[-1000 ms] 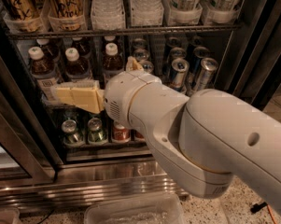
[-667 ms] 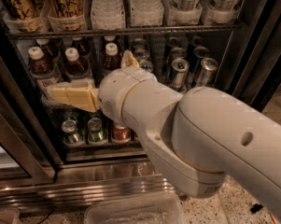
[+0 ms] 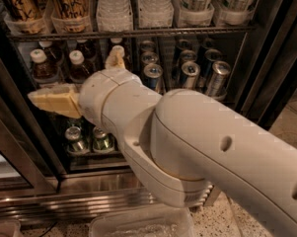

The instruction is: Pick orange can from top shelf of fridge

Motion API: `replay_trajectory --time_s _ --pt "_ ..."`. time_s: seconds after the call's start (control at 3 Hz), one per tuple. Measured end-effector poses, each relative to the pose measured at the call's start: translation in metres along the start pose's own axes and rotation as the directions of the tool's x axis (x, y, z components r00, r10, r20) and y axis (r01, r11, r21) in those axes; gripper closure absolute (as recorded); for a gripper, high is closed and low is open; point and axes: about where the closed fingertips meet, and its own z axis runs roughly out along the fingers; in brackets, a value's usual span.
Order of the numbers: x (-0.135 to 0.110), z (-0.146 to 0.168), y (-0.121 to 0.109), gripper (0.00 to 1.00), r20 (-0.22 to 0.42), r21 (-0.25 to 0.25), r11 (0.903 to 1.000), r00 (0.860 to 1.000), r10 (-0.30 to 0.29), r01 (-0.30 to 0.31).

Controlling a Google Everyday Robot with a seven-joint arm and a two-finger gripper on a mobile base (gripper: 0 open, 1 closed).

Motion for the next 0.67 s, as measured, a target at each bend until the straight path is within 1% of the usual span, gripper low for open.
replay_trajectory --time_s 0.33,0.67 --pt "-0.011 0.013 0.006 0.0 0.042 -0.016 0.9998 0.999 0.011 -0.01" --pt "-0.025 0.024 0.008 0.0 0.103 -0.024 0.9995 0.994 0.022 -0.019"
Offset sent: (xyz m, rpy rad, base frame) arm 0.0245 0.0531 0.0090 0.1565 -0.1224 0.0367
